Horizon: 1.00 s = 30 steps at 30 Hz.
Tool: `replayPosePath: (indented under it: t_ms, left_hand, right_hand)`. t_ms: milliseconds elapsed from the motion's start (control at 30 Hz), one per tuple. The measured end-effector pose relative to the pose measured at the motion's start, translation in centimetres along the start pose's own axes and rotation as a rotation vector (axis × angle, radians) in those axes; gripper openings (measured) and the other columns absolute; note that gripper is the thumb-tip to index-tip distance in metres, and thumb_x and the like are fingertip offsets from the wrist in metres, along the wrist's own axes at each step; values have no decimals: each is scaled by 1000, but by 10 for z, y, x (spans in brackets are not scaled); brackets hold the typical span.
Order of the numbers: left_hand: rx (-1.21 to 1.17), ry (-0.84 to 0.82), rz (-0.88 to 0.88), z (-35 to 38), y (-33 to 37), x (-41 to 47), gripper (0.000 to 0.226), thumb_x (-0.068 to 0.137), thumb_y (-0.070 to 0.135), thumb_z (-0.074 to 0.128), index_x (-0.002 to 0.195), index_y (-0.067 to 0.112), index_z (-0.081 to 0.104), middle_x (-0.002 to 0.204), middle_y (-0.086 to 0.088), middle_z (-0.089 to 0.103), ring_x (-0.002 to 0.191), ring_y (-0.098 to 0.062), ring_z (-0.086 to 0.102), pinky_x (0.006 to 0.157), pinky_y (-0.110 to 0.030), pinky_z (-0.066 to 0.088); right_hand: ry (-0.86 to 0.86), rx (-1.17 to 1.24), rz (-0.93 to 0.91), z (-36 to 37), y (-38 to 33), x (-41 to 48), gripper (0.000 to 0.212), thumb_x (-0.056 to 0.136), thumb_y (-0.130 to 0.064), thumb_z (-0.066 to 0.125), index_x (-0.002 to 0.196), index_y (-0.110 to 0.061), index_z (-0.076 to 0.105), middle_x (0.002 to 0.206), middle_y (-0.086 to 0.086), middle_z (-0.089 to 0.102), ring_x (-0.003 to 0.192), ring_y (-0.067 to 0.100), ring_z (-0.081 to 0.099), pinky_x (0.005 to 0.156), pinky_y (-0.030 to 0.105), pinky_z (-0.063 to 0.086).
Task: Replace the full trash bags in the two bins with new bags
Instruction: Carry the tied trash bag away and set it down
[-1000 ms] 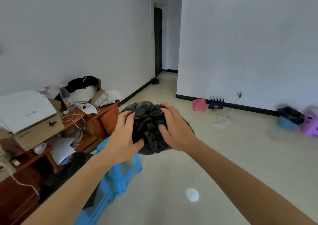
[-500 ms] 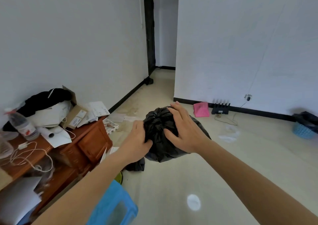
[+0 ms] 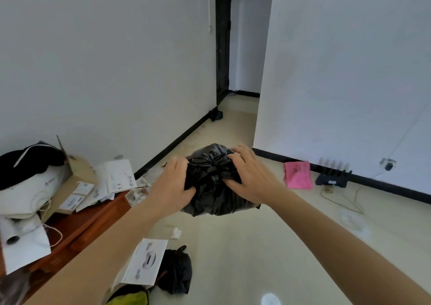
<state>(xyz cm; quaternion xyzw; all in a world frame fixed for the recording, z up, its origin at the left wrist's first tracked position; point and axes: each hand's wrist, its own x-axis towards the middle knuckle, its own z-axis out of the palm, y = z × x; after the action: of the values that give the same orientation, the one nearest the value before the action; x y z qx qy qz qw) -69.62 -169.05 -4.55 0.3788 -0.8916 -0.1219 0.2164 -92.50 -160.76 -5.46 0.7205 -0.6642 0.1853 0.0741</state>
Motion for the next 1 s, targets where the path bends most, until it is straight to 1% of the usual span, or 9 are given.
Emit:
replayPosePath:
  t_ms: [133,233,367,467,567,667,800,933,1000]
  left_hand:
    - [-54,39,-32,34,-59,97,50,82,27,64,122,14,37,117,0,36,103,-20,46,82,-35,47]
    - [-64,23,-6,66,-107,180,74,80,36,66,139,13,28,129,-2,33,116,-19,42,91,-29,43]
    - [30,-21,38,88,-159,301,89,74,63,52,147,20,23,134,1,32,126,-18,32,109,-35,31]
    - [48,-41,78,97,-184,395,89,72,72,47,146,26,27,127,6,30,123,-15,26,109,-33,22]
    - [-126,-94,71,119,-199,486,92,74,60,62,148,34,14,127,7,29,124,-13,26,109,-35,30]
    - [-186,-139,101,157,-218,576,91,76,48,65,147,42,7,129,4,34,125,-19,36,106,-42,38]
    - [-105,-183,93,212,-248,699,79,72,52,59,141,47,22,105,8,32,100,-16,47,91,-38,49]
    - [-110,-180,61,244,-277,829,66,78,44,63,137,34,37,106,8,30,100,-11,47,88,-27,47]
    - [-88,-157,72,246,-293,890,61,79,41,64,134,30,39,104,7,29,100,-12,45,88,-28,48]
  right_hand:
    - [-27,41,2,47,52,108,65,93,-52,51,146,-20,33,146,2,39,128,25,46,101,42,47]
    - [-61,128,18,90,98,189,63,95,-47,51,148,-26,26,142,-1,41,121,25,51,97,39,48]
    - [-110,155,37,125,163,297,57,97,-45,50,147,-28,29,137,-2,45,117,23,53,93,31,44]
    - [-100,196,103,136,213,365,54,99,-45,49,147,-28,30,134,-3,47,114,22,55,86,29,42]
    - [-101,278,141,148,268,416,59,99,-41,50,150,-30,24,138,-1,46,117,21,54,94,32,45]
    - [-110,290,164,168,331,469,71,99,-37,52,154,-37,7,147,2,41,117,21,54,98,32,45]
    - [-142,294,158,216,424,552,67,100,-36,50,153,-40,9,140,0,42,111,21,57,93,31,46]
    - [-180,322,166,251,519,652,63,98,-39,51,152,-35,19,137,0,44,115,20,55,97,28,43]
    - [-205,319,147,258,558,708,62,97,-42,51,151,-33,22,136,0,45,117,20,54,100,30,44]
